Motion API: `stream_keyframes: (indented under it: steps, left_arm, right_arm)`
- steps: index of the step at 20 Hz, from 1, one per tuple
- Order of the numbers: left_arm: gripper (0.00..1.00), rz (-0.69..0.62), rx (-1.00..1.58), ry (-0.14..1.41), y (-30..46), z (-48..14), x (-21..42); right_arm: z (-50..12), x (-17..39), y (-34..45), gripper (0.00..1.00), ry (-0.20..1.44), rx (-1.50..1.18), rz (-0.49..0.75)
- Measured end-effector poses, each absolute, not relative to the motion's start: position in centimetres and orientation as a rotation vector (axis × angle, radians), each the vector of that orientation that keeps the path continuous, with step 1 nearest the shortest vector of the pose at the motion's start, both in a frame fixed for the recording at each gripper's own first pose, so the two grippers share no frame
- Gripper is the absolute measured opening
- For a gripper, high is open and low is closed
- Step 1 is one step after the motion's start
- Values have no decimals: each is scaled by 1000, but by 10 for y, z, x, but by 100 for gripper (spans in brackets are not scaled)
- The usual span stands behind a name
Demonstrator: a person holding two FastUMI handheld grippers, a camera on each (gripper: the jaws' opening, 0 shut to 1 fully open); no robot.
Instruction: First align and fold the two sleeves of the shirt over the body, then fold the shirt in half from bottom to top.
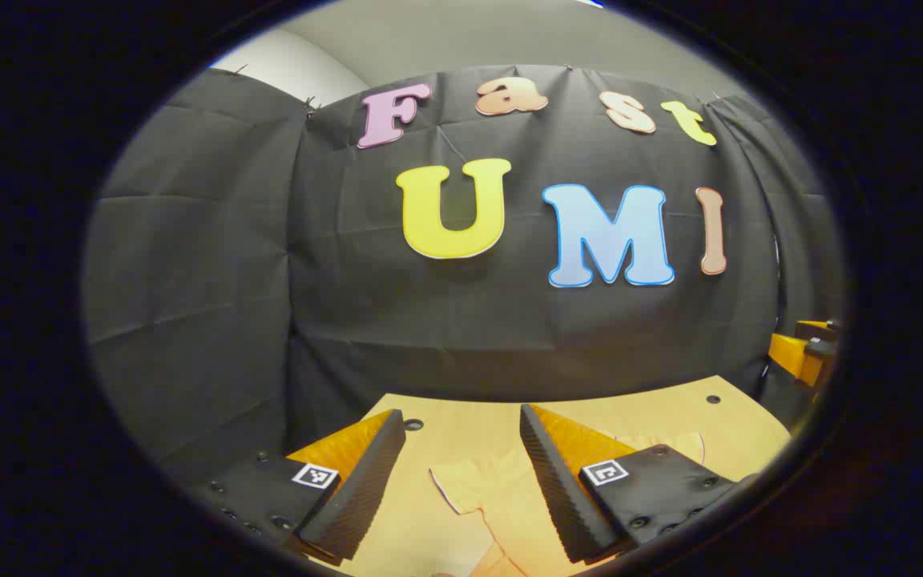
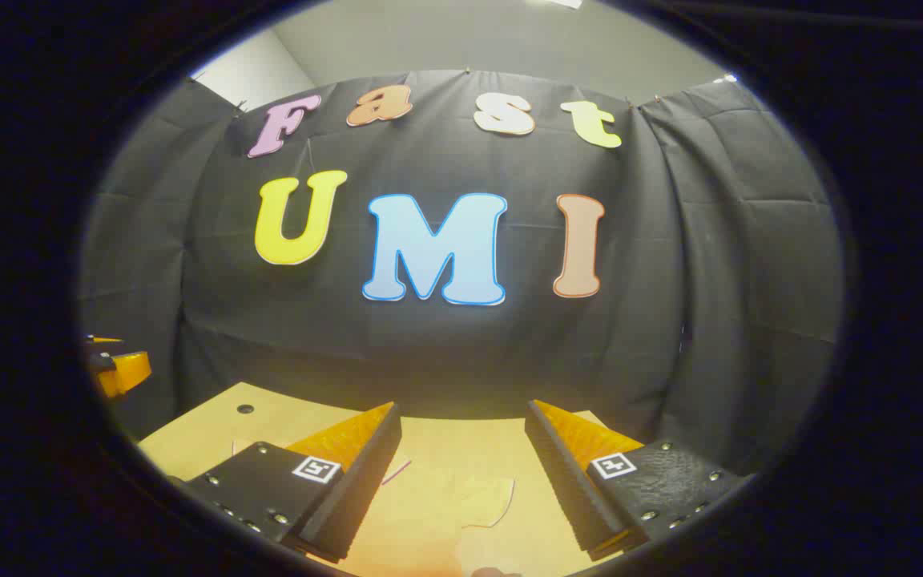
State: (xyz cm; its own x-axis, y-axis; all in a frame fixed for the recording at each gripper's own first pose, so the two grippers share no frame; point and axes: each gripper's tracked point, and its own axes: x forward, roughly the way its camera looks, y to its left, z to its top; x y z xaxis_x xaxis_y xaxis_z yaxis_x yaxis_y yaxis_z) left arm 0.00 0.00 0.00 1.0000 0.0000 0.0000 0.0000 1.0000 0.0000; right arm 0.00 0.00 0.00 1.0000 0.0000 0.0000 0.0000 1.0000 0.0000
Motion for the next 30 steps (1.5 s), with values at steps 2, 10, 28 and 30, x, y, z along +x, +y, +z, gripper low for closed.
stream_keyframes:
  steps: [2, 10, 28, 30]
  left_arm:
    - [94, -9, 3, -3, -2, 1, 1]
    - [94, -34, -2, 11, -9, -1, 7]
    - [94, -22, 9, 13, -20, -6, 21]
    - [94, -21, 13, 14, -20, -7, 21]
  right_arm:
    - [-1, -1, 1, 98, 5, 7, 0]
    - [-8, -6, -3, 98, 33, 32, -16]
    - [-86, 40, -24, 98, 265, 55, -47]
    - [-107, 53, -29, 95, 316, 69, -51]
